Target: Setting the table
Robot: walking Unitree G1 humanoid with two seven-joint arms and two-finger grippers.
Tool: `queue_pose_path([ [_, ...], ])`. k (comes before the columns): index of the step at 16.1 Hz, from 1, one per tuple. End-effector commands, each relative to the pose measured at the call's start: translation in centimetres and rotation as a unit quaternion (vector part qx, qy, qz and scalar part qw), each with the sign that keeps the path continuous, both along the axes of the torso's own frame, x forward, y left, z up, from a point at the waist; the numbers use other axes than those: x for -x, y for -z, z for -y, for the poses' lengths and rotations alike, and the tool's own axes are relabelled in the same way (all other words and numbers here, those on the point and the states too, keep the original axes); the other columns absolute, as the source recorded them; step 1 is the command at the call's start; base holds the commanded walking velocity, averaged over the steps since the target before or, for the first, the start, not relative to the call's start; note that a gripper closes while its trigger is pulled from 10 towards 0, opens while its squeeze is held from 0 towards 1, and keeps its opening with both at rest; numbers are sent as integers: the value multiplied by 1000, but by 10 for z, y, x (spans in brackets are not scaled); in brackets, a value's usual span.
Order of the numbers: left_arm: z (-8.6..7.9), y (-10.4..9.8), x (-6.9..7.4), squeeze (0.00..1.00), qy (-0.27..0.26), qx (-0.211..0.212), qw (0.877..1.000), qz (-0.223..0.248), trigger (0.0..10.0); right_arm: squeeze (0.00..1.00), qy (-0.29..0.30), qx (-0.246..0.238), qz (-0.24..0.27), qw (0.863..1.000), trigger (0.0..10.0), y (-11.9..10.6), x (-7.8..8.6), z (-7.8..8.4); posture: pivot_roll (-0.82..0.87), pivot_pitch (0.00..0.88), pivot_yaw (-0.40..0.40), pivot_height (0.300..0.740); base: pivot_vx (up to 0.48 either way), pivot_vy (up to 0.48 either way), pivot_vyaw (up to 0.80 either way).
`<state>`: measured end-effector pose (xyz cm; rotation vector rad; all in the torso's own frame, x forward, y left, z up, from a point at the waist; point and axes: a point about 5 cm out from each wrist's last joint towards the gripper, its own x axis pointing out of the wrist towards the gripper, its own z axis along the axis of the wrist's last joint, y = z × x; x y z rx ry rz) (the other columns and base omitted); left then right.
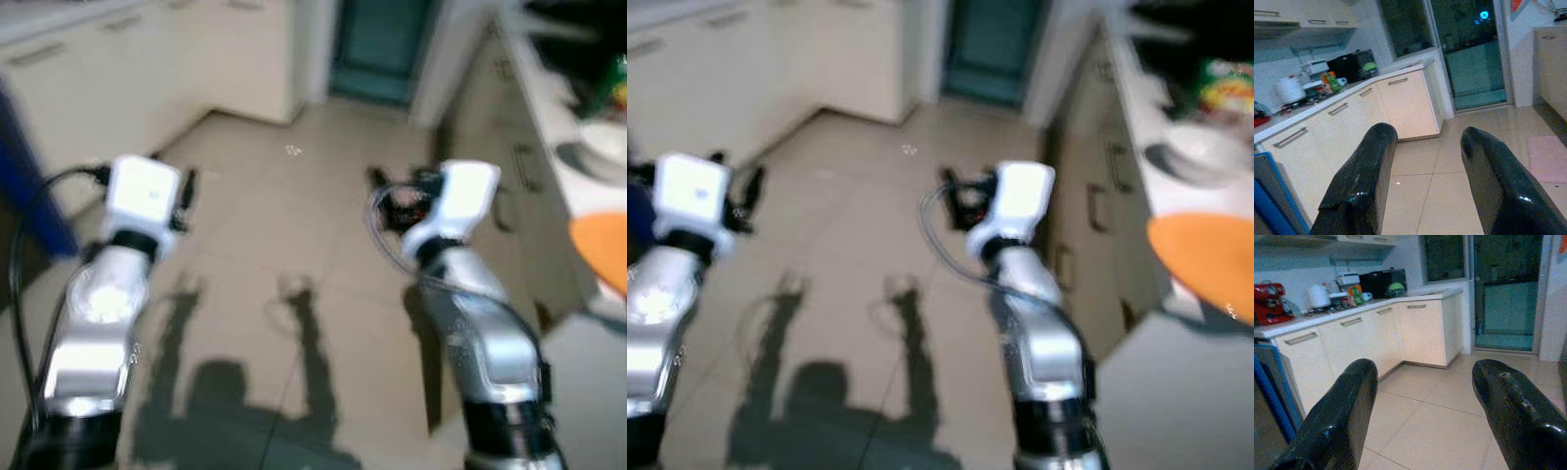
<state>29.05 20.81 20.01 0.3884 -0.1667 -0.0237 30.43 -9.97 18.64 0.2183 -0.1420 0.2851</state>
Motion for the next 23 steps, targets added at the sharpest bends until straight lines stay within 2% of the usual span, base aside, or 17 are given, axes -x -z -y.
queue_pose_path([
  [1,9,-2,-2,0,18,-2,1000,3,10000,0,20,5,1,1000,10000,-2,-2,12,54,0,-26,740,0,398,-781],
  [6,10,-1,-4,0,22,1,1000,4,10000,0,25,6,-3,1000,10000,0,-3,12,51,0,-21,740,0,398,-780],
  [9,15,-2,-4,0,23,-28,999,17,10000,0,29,8,-5,1000,10000,0,-5,14,49,0,-23,740,0,-160,-777],
  [12,17,-1,-4,0,20,-27,999,18,10000,0,32,14,-13,999,10000,4,-6,15,49,0,-27,740,0,-432,0],
  [14,15,0,-5,0,9,-1,1000,19,10000,0,33,20,-15,999,10000,3,-7,15,48,0,-30,740,0,0,0],
  [17,16,1,-6,0,7,-3,1000,19,10000,0,31,22,-14,999,10000,2,-8,14,49,0,-33,740,0,0,0],
  [21,17,2,-6,0,14,18,1000,19,10000,0,25,22,-14,999,10000,1,-8,12,48,0,-36,740,0,0,0],
  [23,18,1,-5,0,17,19,999,21,10000,0,25,21,-17,999,10000,1,-8,12,52,0,-39,740,279,0,-613],
])
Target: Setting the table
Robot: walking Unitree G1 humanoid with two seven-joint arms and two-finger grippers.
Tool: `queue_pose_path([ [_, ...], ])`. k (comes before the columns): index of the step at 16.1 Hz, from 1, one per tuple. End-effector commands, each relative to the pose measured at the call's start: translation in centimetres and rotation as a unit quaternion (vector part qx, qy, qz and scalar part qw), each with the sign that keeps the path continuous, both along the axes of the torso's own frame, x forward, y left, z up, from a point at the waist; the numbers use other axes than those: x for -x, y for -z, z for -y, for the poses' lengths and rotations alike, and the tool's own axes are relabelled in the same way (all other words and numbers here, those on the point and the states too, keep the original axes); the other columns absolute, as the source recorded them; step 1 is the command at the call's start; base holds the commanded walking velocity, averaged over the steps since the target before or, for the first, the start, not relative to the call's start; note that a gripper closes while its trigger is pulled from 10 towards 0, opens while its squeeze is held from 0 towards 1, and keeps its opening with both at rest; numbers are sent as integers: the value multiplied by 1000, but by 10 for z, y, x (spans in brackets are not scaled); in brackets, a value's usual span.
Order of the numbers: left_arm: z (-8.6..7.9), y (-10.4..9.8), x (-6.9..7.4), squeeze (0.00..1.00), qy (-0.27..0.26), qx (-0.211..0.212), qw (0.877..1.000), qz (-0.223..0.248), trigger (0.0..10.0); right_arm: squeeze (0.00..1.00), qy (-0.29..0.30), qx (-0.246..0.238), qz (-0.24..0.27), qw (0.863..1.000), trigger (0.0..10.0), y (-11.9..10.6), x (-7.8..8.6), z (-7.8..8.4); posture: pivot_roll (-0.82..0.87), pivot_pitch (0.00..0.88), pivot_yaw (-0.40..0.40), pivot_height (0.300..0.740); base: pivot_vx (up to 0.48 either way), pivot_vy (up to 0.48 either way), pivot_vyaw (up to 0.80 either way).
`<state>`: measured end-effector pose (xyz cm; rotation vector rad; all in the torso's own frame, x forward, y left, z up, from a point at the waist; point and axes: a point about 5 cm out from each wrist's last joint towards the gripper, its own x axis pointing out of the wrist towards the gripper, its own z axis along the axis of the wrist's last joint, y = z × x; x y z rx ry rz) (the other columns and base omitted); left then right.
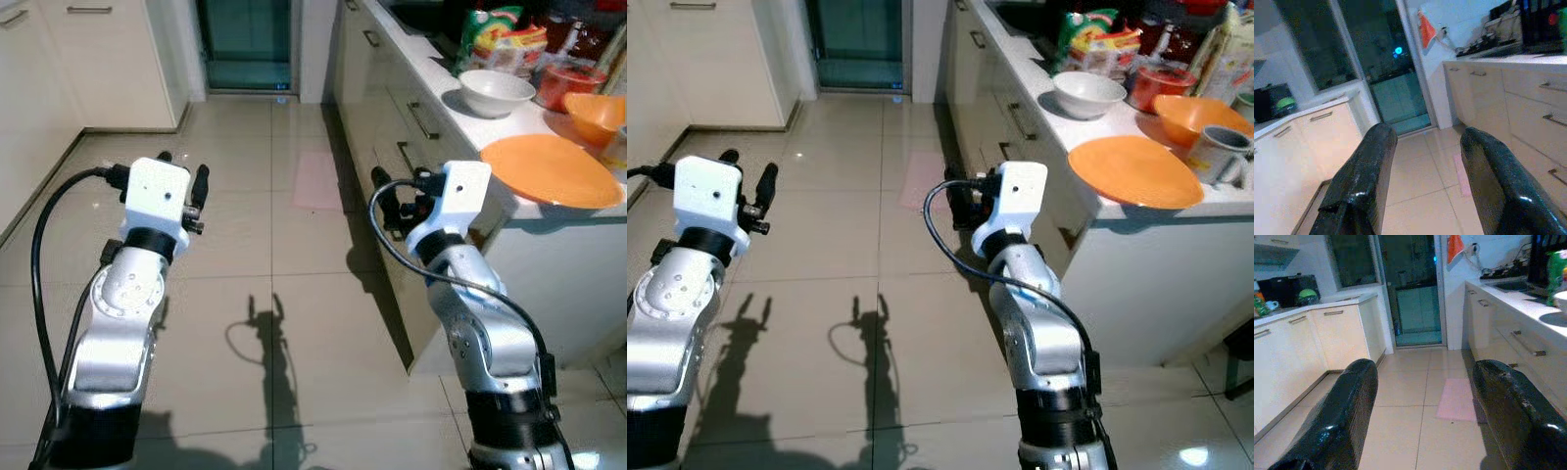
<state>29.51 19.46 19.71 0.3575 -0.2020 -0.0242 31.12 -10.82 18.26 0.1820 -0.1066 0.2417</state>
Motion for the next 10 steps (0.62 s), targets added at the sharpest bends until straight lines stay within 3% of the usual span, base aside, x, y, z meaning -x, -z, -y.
queue_pose_path([
  [1,4,-3,-1,0,13,3,1000,5,10000,0,3,2,-1,1000,10000,-2,-1,3,53,0,-40,740,304,0,-700],
  [10,4,-4,-1,0,17,3,1000,10,10000,0,-3,10,-6,1000,10000,1,0,2,51,0,-43,740,320,0,-694],
])
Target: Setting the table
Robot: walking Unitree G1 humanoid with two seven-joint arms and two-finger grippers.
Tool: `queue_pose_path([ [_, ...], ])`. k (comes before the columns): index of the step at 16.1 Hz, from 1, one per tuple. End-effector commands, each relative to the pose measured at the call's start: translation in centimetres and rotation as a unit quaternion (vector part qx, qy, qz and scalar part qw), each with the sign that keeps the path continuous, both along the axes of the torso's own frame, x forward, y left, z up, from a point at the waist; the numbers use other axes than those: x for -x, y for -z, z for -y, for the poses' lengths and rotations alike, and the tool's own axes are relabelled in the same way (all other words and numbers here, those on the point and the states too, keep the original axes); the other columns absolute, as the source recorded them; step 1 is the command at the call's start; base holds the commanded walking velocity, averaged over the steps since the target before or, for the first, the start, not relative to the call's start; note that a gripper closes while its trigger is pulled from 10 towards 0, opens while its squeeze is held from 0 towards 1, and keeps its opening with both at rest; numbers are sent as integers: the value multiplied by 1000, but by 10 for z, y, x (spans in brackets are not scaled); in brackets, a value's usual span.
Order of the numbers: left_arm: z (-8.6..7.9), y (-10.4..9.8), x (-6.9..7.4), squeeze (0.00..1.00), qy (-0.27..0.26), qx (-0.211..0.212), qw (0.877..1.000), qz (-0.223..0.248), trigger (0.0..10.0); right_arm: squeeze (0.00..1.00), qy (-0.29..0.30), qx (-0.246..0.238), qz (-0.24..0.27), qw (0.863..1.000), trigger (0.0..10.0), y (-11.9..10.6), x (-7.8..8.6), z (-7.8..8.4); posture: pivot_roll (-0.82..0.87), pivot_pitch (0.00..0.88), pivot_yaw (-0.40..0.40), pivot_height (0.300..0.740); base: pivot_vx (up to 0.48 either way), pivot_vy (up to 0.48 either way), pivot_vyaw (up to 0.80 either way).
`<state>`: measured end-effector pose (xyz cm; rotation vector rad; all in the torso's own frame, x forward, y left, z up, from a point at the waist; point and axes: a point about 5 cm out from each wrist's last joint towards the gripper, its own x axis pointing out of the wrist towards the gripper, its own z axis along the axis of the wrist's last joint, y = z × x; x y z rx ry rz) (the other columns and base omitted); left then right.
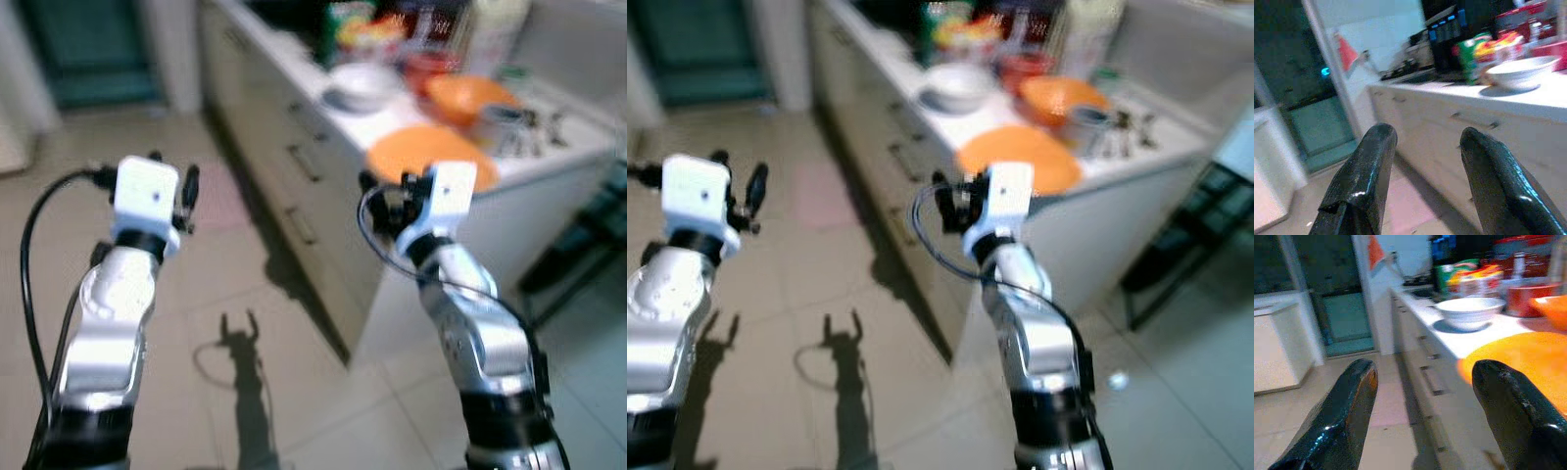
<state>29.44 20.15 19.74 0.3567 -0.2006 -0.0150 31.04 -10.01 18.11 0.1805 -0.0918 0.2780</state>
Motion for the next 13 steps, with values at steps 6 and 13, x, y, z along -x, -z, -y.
queue_pose_path([
  [6,9,-5,-1,0,19,3,1000,12,10000,0,12,10,3,1000,10000,-1,0,9,50,0,-44,740,322,0,-371],
  [13,2,-11,-3,0,5,2,1000,23,10000,0,-15,44,41,998,10000,-12,2,0,51,0,-45,740,329,0,0],
])
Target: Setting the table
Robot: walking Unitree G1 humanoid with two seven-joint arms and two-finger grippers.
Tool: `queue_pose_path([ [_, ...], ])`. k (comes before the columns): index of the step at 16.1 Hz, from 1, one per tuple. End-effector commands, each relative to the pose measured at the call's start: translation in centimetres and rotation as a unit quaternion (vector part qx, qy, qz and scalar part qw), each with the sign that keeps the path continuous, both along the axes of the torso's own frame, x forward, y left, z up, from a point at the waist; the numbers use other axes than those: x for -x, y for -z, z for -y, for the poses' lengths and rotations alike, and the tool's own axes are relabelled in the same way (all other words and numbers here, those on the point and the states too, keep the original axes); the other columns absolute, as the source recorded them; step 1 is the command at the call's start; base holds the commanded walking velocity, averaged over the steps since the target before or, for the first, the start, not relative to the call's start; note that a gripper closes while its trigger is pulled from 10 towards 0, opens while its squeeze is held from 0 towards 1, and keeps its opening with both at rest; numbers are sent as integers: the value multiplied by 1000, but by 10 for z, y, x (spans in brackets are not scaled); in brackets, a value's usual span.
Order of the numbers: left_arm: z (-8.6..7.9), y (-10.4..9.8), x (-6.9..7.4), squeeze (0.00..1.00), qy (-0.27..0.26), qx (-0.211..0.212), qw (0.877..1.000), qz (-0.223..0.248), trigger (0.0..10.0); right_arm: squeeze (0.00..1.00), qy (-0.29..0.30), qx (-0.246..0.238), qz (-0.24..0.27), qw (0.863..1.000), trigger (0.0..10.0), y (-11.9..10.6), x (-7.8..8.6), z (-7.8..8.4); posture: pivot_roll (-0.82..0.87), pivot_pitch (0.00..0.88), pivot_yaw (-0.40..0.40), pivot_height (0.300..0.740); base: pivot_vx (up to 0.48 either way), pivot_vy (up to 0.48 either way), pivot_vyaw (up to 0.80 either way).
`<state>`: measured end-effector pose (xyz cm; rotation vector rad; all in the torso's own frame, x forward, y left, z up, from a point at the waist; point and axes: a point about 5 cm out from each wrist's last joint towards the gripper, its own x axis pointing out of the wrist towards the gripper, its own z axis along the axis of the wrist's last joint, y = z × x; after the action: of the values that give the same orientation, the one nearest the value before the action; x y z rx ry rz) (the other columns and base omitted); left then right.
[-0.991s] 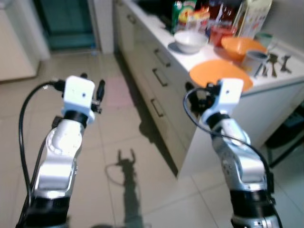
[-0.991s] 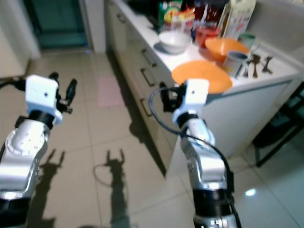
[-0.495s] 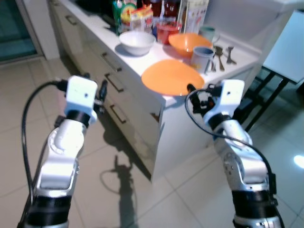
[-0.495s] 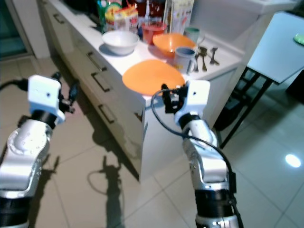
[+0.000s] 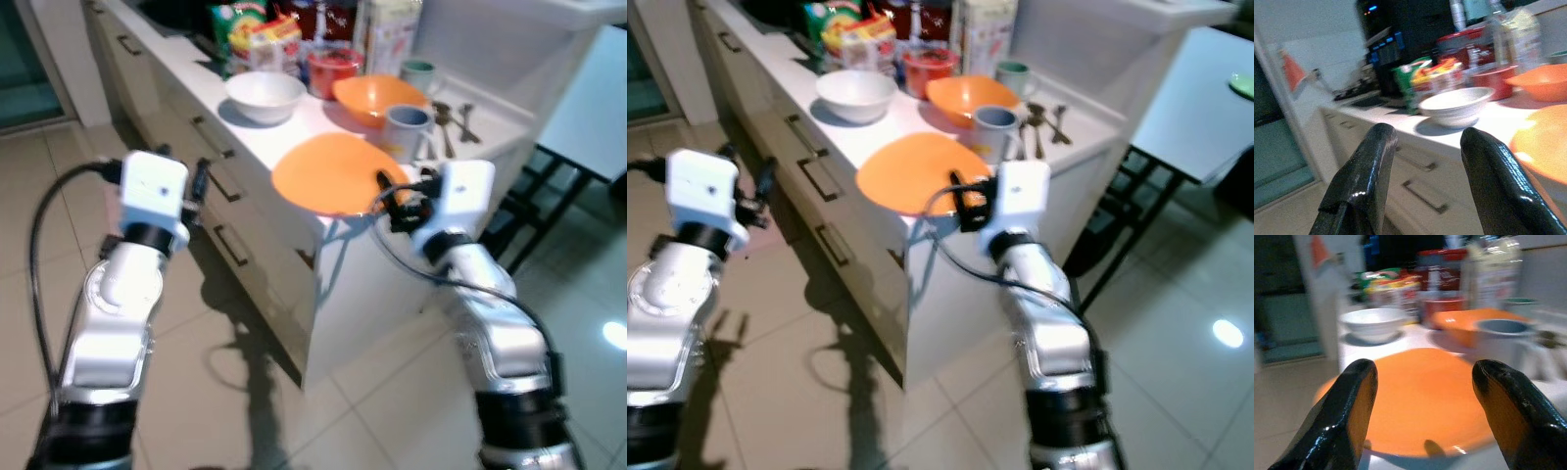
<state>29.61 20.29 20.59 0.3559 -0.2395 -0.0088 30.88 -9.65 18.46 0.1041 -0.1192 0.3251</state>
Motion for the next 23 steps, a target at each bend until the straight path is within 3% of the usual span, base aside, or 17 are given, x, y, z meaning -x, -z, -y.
queue_pose_path([
  [1,2,-3,-1,0,3,2,1000,5,10000,0,3,6,23,1000,10000,-9,1,2,52,0,-47,740,337,0,800],
  [4,2,-4,-2,0,1,2,1000,6,10000,0,9,-33,18,999,10000,-10,0,5,50,0,-43,740,341,0,410],
  [23,2,-12,-7,0,9,0,1000,16,10000,0,12,-42,38,998,10000,-18,1,8,51,0,-31,740,344,0,0],
])
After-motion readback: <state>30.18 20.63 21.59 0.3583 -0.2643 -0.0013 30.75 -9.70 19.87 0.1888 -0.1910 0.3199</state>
